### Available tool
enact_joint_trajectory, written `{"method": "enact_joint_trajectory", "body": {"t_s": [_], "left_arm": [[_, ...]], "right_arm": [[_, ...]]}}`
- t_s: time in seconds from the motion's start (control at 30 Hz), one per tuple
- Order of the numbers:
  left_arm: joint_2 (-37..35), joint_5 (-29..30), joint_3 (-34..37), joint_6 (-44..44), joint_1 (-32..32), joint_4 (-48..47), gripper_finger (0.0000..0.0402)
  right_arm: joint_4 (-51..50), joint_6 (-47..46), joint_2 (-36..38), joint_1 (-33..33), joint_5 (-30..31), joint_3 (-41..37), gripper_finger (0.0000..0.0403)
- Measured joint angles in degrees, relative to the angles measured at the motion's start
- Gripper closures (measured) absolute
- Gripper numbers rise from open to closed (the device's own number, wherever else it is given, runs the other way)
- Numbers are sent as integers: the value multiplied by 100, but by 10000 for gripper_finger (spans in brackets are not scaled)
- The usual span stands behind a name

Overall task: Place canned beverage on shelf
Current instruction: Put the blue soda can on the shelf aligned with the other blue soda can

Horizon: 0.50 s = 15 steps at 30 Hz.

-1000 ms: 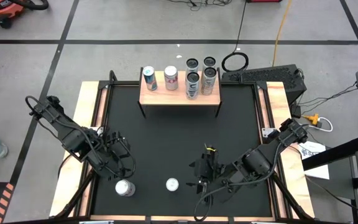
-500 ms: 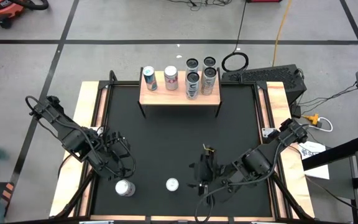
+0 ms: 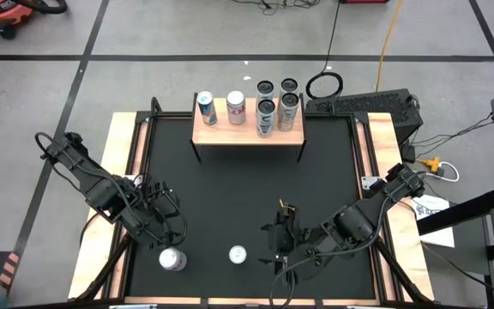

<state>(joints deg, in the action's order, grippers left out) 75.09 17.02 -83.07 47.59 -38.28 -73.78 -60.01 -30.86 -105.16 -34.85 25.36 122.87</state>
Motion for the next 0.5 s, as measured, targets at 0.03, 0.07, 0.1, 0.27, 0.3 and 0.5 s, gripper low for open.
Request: {"method": "enact_joint_trajectory", "body": {"t_s": [0.03,0.07,0.1,0.27,0.3,0.5], "left_arm": [[0,0,0,0,0,0,8],[0,0,0,0,0,0,8],[0,1,0,1,0,0,8],[2,0,2,1,0,0,8],[2,0,2,2,-2,0,8],[2,0,2,2,0,0,8]], "right_arm": [[0,-4,0,0,-2,0,57],[-2,1,0,-12,-6,0,56],[-10,1,0,-33,-8,0,55],[-204,164,-178,-108,-13,2,55],[-267,188,-258,-110,-15,2,55],[-357,311,-670,-101,-169,-2,55]]}}
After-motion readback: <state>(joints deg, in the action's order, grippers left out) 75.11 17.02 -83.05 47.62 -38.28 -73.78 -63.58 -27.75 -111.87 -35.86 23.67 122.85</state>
